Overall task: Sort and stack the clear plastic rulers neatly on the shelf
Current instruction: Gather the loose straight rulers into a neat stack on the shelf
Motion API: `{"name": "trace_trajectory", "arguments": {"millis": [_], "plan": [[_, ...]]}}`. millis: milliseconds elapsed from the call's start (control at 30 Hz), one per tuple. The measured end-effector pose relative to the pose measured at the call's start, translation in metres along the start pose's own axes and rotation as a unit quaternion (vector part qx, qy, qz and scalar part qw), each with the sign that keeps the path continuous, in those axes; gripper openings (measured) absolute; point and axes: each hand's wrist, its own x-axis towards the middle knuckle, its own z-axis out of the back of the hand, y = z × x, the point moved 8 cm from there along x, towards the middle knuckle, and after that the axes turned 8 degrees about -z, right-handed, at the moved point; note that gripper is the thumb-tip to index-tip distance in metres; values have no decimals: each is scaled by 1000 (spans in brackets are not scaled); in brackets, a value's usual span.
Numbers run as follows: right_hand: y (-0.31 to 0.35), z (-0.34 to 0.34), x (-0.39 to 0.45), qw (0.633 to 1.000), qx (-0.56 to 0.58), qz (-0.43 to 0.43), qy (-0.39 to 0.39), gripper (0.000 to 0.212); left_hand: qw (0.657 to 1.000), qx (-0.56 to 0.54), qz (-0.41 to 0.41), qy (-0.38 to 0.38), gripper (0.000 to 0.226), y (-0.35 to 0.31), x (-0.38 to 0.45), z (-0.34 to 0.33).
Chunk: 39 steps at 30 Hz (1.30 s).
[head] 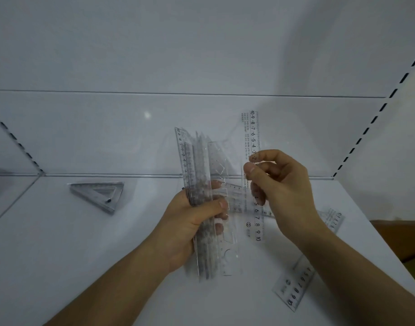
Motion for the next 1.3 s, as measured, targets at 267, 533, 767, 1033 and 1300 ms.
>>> {"name": "trace_trajectory", "arguments": {"millis": [267, 533, 767, 1033, 1300], "plan": [[-3, -15, -6, 997, -25, -25, 73, 22, 999, -41, 28, 17, 24, 4, -2, -5], [-7, -20, -10, 993, -93, -10, 70, 29, 998, -40, -15, 44, 37, -3, -4, -13], [-10, -16, -13, 987, -155, 47, 15, 21, 998, -51, -18, 16, 38, -3, -1, -6], [-10, -37, -17, 954, -198, 50, 219, 22, 998, -53, -22, 0, 35, -3, 2, 2], [-8, 18, 25, 940, -330, 53, 63, 18, 996, -87, -11, -4, 37, -2, 4, 2]]}}
